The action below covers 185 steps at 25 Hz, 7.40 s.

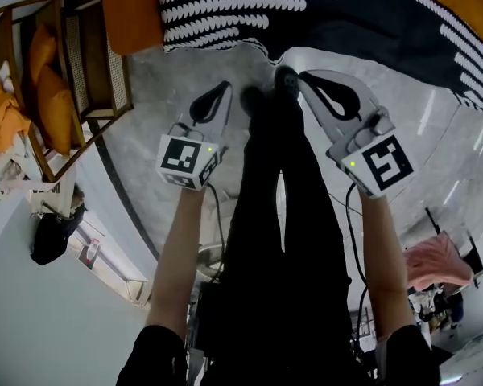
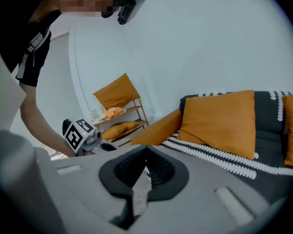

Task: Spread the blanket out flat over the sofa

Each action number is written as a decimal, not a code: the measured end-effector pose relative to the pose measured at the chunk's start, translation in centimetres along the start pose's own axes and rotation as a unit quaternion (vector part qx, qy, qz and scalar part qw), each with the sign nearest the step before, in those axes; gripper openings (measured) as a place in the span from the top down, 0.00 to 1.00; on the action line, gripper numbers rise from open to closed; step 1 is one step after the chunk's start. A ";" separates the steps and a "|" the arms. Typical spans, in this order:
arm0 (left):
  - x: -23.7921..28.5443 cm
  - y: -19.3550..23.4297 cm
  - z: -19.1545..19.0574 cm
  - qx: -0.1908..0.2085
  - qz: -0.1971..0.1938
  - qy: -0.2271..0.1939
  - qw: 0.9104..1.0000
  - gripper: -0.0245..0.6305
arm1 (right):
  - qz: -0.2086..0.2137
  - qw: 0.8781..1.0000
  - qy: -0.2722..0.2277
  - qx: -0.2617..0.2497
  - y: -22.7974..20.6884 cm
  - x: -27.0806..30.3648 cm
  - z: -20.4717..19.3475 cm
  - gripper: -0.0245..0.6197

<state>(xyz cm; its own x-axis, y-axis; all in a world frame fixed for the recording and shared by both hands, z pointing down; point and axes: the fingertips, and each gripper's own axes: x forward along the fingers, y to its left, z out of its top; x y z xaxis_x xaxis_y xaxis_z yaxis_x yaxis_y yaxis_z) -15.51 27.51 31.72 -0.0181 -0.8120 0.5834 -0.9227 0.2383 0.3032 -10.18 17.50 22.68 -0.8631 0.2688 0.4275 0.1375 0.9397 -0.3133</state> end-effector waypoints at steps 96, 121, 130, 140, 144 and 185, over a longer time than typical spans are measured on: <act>2.8 30.6 -31.2 -0.188 0.233 0.186 0.936 0.95 | 0.044 0.994 0.074 0.070 2.7 17.0 -11.5 0.96; 3.6 14.5 -7.6 -0.066 0.117 0.109 0.985 0.95 | 0.012 1.000 0.003 0.016 4.6 4.0 3.8 0.96; 2.4 5.2 -0.9 -0.017 0.073 0.060 0.995 0.95 | -0.040 0.999 0.016 0.012 3.3 -4.4 2.5 0.96; 9.0 -5.5 -3.2 0.087 -0.051 0.123 0.987 0.95 | -0.255 0.962 0.076 0.070 -6.8 -15.1 -9.9 0.96; 12.6 -9.1 -2.6 0.110 -0.077 0.127 0.983 0.95 | -0.289 0.946 0.126 0.076 -10.8 -17.2 -15.3 0.88; 21.6 -8.4 -3.9 0.183 -0.144 0.115 0.966 0.95 | -0.362 0.894 0.223 0.141 -26.7 0.1 -38.4 0.86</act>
<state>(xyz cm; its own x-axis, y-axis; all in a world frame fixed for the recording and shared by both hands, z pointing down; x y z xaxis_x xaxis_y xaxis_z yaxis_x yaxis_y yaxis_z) -6.62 9.99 44.70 0.3071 -0.6663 0.6795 -0.9517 -0.2185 0.2159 4.69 0.57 63.68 -0.3877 -0.2720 0.8808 -0.5608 0.8279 0.0088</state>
